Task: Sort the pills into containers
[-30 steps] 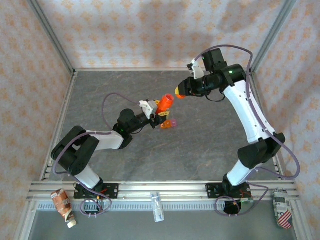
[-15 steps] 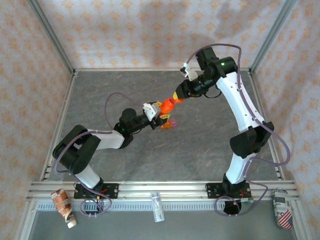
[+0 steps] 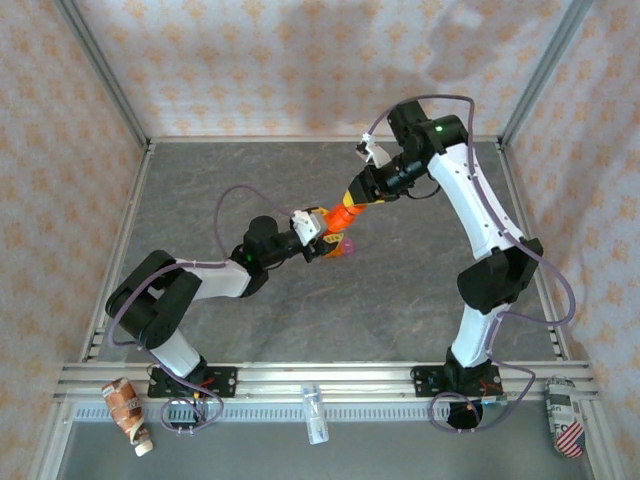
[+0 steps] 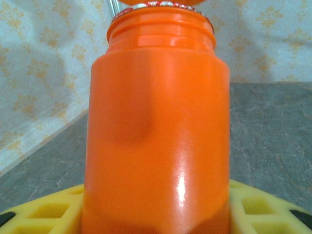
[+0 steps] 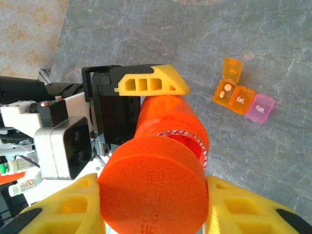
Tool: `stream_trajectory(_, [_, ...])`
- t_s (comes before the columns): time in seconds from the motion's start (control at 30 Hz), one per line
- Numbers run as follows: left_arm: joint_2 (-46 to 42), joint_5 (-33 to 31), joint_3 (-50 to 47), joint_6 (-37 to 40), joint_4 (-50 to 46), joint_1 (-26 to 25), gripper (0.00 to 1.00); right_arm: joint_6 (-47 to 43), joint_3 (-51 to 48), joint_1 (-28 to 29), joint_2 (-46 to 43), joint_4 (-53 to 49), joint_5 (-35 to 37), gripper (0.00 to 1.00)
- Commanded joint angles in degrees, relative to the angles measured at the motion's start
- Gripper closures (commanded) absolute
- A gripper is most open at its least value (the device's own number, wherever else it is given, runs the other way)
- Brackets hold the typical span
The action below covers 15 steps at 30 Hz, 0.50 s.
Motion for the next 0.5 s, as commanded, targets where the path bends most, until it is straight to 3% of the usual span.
stream_trajectory(0.0, [-2.24,0.13,1.84,1.36,1.35,-0.26,1.0,-0.75,-2.13,0.19,-0.33,0.79,-0.69,0.64])
stream_trajectory(0.47, [-3.08,0.17,2.05,0.47,1.87,-0.31,1.0,0.5,-6.15,-0.31,-0.26,4.64,-0.92,0.66])
